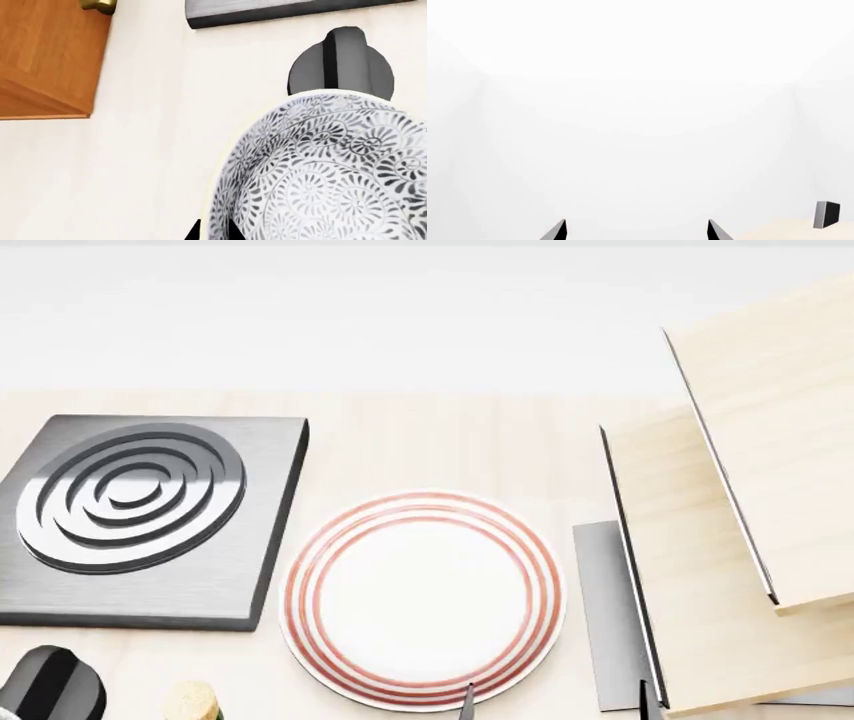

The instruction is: Pick up the akita bowl and put it on the plate.

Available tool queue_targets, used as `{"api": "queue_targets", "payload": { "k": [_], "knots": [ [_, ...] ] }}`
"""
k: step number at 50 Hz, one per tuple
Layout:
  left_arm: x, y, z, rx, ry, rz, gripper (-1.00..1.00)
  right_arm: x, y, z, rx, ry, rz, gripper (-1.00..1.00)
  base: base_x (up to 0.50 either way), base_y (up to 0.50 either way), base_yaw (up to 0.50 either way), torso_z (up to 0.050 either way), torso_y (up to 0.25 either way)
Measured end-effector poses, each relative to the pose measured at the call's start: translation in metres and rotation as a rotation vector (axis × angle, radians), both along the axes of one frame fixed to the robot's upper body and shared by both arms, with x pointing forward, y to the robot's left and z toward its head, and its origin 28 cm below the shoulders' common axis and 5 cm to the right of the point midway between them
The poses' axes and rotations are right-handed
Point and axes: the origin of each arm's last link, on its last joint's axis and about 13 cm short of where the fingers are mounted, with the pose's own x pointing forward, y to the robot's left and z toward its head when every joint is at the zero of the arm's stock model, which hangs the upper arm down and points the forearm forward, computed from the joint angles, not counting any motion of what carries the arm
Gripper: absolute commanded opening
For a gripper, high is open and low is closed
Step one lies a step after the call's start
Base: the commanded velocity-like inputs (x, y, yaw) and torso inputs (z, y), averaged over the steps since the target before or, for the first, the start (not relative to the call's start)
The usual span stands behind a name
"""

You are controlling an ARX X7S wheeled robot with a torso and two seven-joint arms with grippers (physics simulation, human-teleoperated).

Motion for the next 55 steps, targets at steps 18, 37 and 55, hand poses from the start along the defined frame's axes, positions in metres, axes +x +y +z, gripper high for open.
{"api": "queue_targets", "payload": {
  "k": [18, 37, 55],
  "knots": [
    [0.003, -0.011, 0.022, -0.008, -0.125, -0.039, -1.00, 0.000, 0.000, 0.000, 0.003, 0.006, 0.001, 1.00, 0.00, 0.00, 0.00, 0.000, 0.000],
    [0.009, -0.027, 0.055, 0.037, -0.404, -0.083, -1.00, 0.001, 0.000, 0.000, 0.004, 0.013, 0.001, 1.00, 0.00, 0.00, 0.00, 0.000, 0.000],
    [0.024, -0.034, 0.077, 0.067, -0.651, -0.054, -1.00, 0.002, 0.000, -0.002, 0.004, 0.020, 0.003, 1.00, 0.00, 0.00, 0.00, 0.000, 0.000]
  ]
}}
